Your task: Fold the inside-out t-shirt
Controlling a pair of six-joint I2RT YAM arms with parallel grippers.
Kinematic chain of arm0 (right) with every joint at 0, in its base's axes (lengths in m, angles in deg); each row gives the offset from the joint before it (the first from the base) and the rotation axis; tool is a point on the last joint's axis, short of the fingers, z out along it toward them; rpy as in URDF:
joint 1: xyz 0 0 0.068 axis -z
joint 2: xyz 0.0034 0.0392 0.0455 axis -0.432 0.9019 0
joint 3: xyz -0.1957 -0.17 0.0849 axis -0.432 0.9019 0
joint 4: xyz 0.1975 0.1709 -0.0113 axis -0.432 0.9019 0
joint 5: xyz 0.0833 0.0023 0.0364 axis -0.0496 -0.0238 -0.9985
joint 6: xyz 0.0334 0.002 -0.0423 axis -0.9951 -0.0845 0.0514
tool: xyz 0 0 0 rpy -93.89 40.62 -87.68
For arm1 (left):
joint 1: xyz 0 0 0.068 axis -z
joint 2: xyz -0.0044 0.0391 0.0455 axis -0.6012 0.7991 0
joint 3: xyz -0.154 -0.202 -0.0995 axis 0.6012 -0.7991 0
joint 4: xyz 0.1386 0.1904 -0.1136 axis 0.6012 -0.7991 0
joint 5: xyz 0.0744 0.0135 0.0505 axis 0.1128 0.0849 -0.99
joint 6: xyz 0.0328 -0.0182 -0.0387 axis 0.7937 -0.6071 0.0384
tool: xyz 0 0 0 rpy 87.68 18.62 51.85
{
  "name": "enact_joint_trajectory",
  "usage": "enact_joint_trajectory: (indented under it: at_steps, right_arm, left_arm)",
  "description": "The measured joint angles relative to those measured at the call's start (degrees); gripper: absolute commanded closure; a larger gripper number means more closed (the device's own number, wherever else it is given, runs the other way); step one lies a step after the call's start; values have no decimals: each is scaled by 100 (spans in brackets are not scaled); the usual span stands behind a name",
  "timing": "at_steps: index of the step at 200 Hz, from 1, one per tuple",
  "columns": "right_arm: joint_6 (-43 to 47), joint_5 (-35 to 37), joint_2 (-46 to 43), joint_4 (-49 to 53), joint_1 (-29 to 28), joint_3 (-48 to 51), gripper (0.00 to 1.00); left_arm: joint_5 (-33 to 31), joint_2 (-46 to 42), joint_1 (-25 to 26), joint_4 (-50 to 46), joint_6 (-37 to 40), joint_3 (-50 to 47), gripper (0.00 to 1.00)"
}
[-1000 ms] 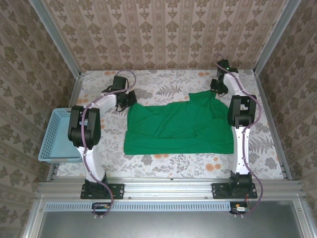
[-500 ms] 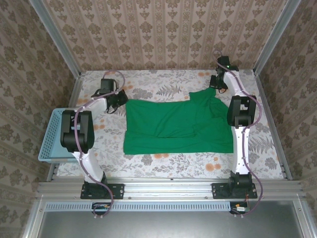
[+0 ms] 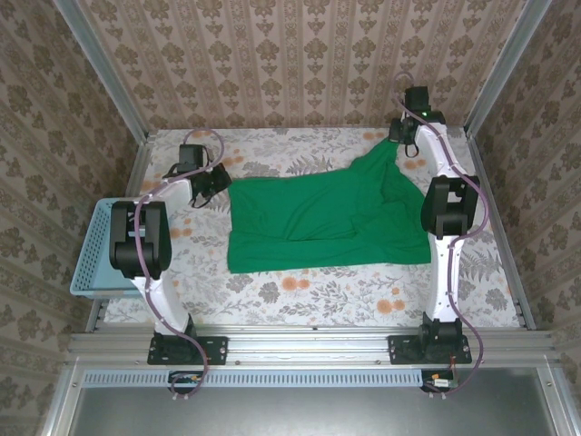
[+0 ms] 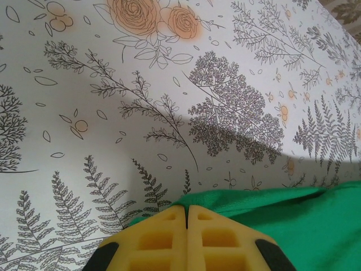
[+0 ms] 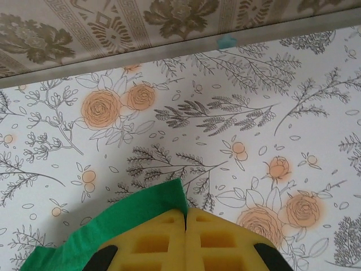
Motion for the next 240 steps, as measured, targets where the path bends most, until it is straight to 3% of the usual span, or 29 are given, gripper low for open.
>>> enact_joint_trajectory:
  at_steps: [72, 116, 154, 181, 240]
  right_arm:
    - [310, -328, 229, -85, -221, -817, 100]
    - [599, 48, 450, -118, -610, -1027, 100]
    - [645, 227, 461, -72, -592, -1034, 100]
    - [619, 516, 138, -168, -479, -330, 100]
    - [343, 588, -1628, -1115, -258, 2632, 100]
  left_arm:
    - [63, 225, -144, -74, 44, 149, 100]
    - [105, 315, -133, -127, 114, 236, 100]
    - [149, 278, -140, -131, 146, 223, 100]
    - [177, -46, -140, -116, 146, 17, 100]
    - [278, -737, -140, 219, 144, -608, 100]
